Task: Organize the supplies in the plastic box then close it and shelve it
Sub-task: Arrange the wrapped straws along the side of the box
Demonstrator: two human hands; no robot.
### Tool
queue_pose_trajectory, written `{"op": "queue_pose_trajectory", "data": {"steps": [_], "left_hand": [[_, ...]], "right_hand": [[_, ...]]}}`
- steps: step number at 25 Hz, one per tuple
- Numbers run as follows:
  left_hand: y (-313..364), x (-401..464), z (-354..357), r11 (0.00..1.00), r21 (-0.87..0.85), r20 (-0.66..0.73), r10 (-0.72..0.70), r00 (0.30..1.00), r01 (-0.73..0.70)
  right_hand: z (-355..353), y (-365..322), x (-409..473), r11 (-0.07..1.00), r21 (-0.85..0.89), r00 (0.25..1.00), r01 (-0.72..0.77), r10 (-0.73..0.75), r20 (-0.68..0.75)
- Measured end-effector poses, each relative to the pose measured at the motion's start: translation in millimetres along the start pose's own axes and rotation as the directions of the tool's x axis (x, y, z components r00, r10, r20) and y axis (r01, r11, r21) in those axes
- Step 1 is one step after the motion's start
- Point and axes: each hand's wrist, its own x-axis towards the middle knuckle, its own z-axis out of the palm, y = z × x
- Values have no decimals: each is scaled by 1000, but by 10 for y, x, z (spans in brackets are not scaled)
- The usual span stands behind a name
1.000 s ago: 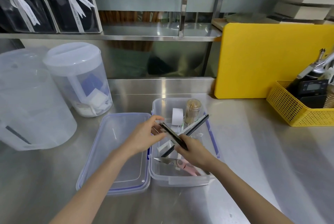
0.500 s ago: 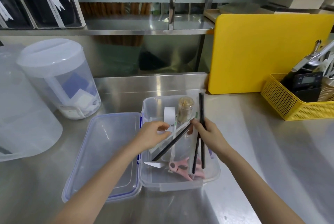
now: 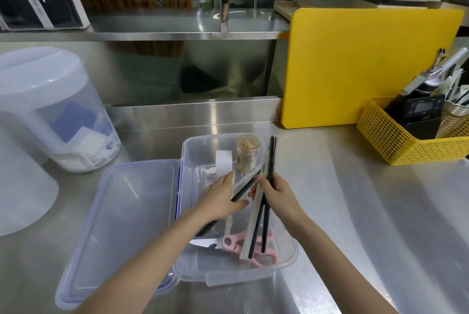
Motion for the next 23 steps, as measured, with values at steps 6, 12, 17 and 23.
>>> {"op": "queue_pose_trajectory", "data": {"steps": [6,12,17,23], "left_hand": [[-130,88,158,993,114,37,-30,999,26],[-132,26,127,996,-79,-43,35,998,-38],[-108,-87,-72,911,-411,-136,-16,991,-41],[30,-248,-398,801,-581,-233,4,972,-143]], "right_hand": [[11,17,42,994,81,997,-73,74,-10],[-18,54,24,994,64,996,-89,89,-1],[-8,-16,35,993,82,997,-81,81,4],[44,-375,96,980,200,999,4,-10,32]]}}
